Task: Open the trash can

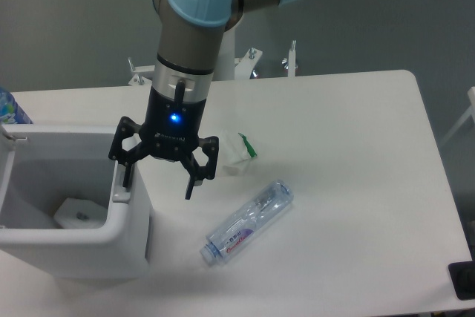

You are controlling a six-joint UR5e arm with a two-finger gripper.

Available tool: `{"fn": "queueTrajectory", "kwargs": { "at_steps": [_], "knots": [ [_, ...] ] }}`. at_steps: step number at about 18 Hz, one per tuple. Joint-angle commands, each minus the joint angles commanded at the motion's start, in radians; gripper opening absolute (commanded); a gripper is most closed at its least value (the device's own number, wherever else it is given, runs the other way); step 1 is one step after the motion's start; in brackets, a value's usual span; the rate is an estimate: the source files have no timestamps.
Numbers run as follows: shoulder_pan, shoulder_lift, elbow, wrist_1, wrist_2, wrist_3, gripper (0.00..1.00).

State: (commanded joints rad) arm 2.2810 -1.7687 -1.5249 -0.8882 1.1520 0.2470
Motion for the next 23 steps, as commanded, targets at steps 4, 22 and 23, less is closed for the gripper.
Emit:
{"fn": "queueTrajectory", "kwargs": {
  "at_steps": [4, 22, 23],
  "knots": [
    [0.014, -0.023, 0.032, 0.005, 0.014, 0.028, 1.0],
    [0.242, -0.206, -0.041, -0.009, 0.397, 0.775, 1.0],
    [0.242, -0.206, -0.055, -0.003, 0.399, 0.778, 1.0]
  ]
}}
